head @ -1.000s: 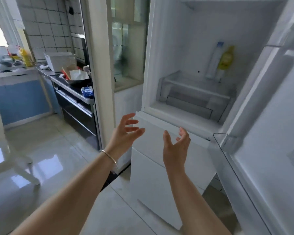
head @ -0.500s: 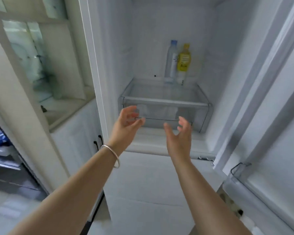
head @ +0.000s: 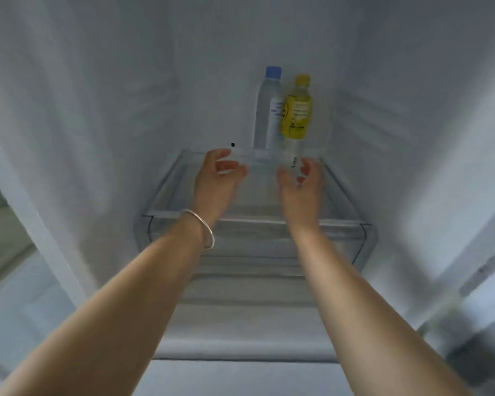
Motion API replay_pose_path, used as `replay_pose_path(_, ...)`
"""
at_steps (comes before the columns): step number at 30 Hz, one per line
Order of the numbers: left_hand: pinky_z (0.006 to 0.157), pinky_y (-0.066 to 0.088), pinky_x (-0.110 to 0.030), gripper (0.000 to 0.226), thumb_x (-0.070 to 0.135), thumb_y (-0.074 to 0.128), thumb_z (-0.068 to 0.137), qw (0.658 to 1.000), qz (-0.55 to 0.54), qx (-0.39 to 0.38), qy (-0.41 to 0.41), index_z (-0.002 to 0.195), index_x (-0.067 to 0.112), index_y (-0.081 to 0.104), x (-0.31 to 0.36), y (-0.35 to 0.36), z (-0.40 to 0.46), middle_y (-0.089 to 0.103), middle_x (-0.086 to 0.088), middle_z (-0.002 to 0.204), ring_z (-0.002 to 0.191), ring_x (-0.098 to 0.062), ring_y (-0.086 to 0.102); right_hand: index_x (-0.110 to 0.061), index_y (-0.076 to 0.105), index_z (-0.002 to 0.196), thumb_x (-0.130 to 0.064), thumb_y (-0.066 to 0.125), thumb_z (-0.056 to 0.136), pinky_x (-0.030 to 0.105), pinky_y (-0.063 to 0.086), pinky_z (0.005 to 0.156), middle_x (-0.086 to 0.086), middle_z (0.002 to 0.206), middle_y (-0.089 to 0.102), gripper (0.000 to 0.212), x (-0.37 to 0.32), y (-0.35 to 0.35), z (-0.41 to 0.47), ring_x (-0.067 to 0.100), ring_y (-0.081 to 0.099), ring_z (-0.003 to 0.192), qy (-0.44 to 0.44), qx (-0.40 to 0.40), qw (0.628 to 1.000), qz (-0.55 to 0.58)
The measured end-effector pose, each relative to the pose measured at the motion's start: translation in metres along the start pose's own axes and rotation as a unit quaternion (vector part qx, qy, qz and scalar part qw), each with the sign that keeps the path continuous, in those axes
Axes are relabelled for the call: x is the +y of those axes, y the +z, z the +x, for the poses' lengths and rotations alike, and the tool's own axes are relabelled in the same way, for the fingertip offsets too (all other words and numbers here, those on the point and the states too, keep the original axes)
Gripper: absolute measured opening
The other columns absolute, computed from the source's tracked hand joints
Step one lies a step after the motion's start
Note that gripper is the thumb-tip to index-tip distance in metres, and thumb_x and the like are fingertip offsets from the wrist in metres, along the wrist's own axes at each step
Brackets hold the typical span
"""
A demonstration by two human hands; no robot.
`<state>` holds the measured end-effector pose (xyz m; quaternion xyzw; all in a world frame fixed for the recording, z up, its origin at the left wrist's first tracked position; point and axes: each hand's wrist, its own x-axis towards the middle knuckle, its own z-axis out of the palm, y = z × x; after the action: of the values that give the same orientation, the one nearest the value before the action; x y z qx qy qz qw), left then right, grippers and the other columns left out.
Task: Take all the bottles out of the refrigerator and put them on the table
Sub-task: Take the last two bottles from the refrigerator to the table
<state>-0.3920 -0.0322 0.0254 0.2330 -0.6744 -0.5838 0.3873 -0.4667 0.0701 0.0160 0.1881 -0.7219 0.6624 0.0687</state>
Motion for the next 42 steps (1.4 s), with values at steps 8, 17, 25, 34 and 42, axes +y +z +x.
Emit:
replay_pose_path(8, 0.075, 0.048, -0.029, 0.049, 0.023, 0.066, 0.085, 0.994, -0.028, -0.065, -0.084, 0.128, 0.016, 0.045, -0.015, 0.040, 0.093, 0.062, -0.002, 0.108, 0.085, -0.010, 0.059, -0.013, 0.036, 0.138, -0.032, 0.069, 0.079, 0.024, 0.036, 0.091, 0.010, 0.135, 0.042, 0.070, 0.018, 0.023, 0.093, 0.022, 0.047, 0.119, 0.089, -0.014, 0.995, -0.037)
replay_pose_path(17, 0.087, 0.035, -0.020, 0.061, 0.034, 0.066, 0.086, 0.994, 0.099, -0.036, -0.023, 0.135, 0.008, 0.043, -0.020, 0.066, 0.169, 0.049, -0.011, 0.137, 0.114, -0.019, 0.052, -0.020, 0.039, 0.135, -0.042, 0.076, 0.060, 0.048, 0.050, 0.092, 0.009, 0.135, 0.043, 0.087, 0.030, 0.045, 0.167, 0.029, 0.049, 0.120, 0.111, -0.004, 0.991, -0.072)
replay_pose_path(25, 0.078, 0.052, -0.015, 0.069, 0.053, 0.077, 0.065, 0.993, 0.060, -0.099, 0.025, 0.113, 0.008, 0.056, -0.034, 0.102, 0.195, 0.067, 0.002, 0.104, 0.093, -0.013, 0.066, -0.019, 0.047, 0.100, -0.031, 0.076, 0.070, 0.027, 0.044, 0.072, -0.004, 0.089, 0.057, 0.043, 0.045, 0.057, 0.196, 0.014, 0.055, 0.080, 0.087, -0.063, 0.990, -0.090)
replay_pose_path(34, 0.085, 0.056, -0.049, 0.054, 0.057, 0.077, 0.048, 0.999, -0.005, -0.032, 0.000, 0.089, 0.026, 0.060, -0.036, 0.106, 0.184, 0.070, 0.004, 0.088, 0.091, -0.022, 0.069, -0.023, 0.051, 0.095, -0.043, 0.078, 0.061, 0.026, 0.042, 0.069, -0.004, 0.087, 0.058, 0.048, 0.040, 0.055, 0.181, 0.021, 0.061, 0.087, 0.050, -0.008, 0.997, -0.060)
replay_pose_path(42, 0.083, 0.057, -0.052, 0.069, 0.056, 0.077, 0.041, 0.998, -0.057, 0.004, -0.006, 0.098, 0.020, 0.061, 0.009, 0.067, 0.126, 0.072, 0.000, 0.087, 0.089, -0.022, 0.071, -0.016, 0.064, 0.097, -0.051, 0.067, 0.053, 0.021, 0.045, 0.065, -0.008, 0.081, 0.065, 0.056, -0.005, 0.041, 0.129, 0.010, 0.063, 0.077, -0.029, 0.004, 1.000, -0.002)
